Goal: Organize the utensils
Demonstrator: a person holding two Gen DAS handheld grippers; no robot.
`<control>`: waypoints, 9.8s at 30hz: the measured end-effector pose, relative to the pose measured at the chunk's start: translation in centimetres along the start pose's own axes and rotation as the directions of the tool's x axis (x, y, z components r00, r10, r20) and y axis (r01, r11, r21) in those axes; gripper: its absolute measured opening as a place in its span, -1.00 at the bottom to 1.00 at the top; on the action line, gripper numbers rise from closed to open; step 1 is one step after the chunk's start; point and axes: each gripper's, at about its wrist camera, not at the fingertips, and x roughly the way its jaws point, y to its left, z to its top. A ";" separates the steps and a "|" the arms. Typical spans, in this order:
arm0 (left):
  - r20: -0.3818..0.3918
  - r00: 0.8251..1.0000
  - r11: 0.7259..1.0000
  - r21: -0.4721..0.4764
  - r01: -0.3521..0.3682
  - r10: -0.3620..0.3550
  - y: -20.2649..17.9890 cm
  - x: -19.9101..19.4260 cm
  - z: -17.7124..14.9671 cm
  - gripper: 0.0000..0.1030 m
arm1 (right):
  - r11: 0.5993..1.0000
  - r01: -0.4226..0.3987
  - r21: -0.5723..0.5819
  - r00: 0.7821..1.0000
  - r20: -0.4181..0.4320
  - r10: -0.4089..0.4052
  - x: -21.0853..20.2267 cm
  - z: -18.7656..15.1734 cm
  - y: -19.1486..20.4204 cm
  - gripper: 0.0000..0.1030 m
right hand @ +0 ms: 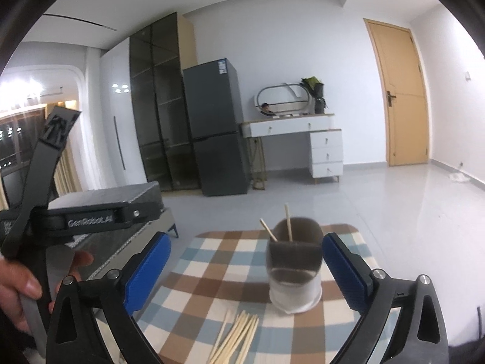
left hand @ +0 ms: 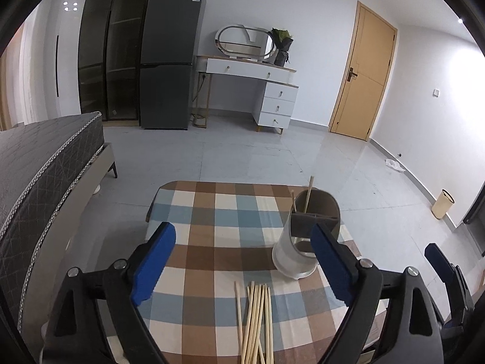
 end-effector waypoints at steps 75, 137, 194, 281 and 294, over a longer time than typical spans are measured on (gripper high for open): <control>-0.347 0.934 0.929 -0.308 -0.203 0.089 11.6 8.5 -5.8 0.70 | 0.958 0.116 -0.263 0.643 -0.715 -0.275 20.2 -16.5 0.6 -0.07; -0.561 0.812 0.987 0.098 -0.129 0.162 1.8 20.4 -12.5 0.15 | 0.951 -0.050 0.306 0.922 -0.351 0.161 11.0 -7.7 -6.4 -0.94; -0.209 0.965 0.972 0.138 0.190 -0.158 -4.1 -1.4 -3.3 -1.00 | 0.997 -0.053 0.047 0.993 -0.104 0.058 -2.5 -2.8 -1.6 -0.95; -0.288 0.924 0.915 0.241 0.324 -0.251 -14.7 8.4 -7.9 -0.97 | 0.970 0.174 0.172 0.972 -0.190 -0.140 -4.1 -3.5 -14.5 -0.94; -0.074 0.947 0.937 0.142 0.320 -0.313 -11.3 5.3 1.3 -0.97 | 0.985 0.059 0.161 0.988 -0.149 -0.035 -1.3 1.5 -10.6 -0.94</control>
